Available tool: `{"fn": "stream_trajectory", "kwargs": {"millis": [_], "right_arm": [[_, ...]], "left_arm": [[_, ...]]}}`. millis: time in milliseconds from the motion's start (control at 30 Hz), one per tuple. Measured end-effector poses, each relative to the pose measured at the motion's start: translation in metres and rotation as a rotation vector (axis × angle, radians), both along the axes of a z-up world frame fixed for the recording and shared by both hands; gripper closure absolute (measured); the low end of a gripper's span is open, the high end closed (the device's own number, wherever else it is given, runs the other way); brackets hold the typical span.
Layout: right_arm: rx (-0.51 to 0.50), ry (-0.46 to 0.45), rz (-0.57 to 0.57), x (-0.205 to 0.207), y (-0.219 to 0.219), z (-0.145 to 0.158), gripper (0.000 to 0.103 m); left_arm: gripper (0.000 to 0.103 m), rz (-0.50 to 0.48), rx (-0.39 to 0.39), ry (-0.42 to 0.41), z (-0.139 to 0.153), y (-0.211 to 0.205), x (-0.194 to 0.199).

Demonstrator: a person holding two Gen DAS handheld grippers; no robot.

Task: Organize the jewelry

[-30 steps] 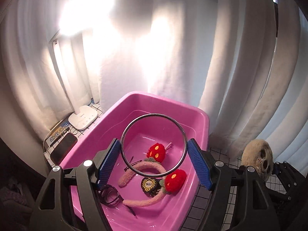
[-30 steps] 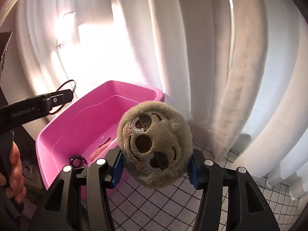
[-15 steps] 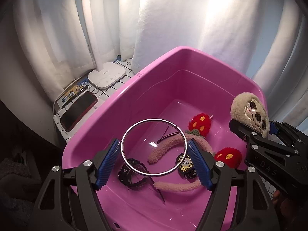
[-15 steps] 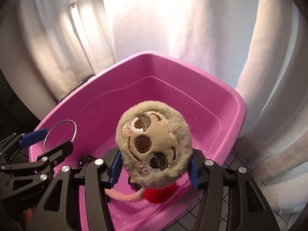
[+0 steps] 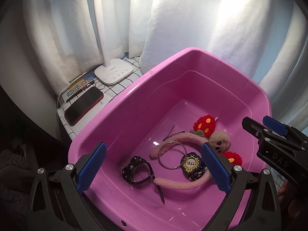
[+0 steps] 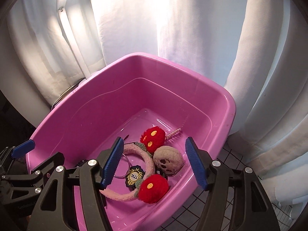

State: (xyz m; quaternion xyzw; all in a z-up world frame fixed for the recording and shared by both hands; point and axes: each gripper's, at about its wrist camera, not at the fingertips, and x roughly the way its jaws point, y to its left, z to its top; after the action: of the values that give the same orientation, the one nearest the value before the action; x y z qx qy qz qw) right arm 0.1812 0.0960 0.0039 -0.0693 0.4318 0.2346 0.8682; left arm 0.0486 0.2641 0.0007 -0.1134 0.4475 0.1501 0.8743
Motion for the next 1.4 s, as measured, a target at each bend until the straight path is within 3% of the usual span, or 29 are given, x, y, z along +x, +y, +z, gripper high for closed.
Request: {"fn": "stream_trajectory", "kwargs": {"millis": [300,600,1400], "right_arm": [[-0.008,-0.060,-0.005,-0.029,-0.010,0.003,0.039],[-0.006,-0.116,-0.014,-0.046,-0.023,0.014,0.039],[0.004,-0.115,-0.025,-0.056,-0.032,0.014,0.039]], "left_arm": [[0.006,0.020,0.054,-0.026,0.012,-0.005,-0.007],[0.006,0.022,0.058,-0.040,0.016,-0.008,-0.011],[0.006,0.055,0.050,-0.035,0.018,-0.002,-0.018]]}}
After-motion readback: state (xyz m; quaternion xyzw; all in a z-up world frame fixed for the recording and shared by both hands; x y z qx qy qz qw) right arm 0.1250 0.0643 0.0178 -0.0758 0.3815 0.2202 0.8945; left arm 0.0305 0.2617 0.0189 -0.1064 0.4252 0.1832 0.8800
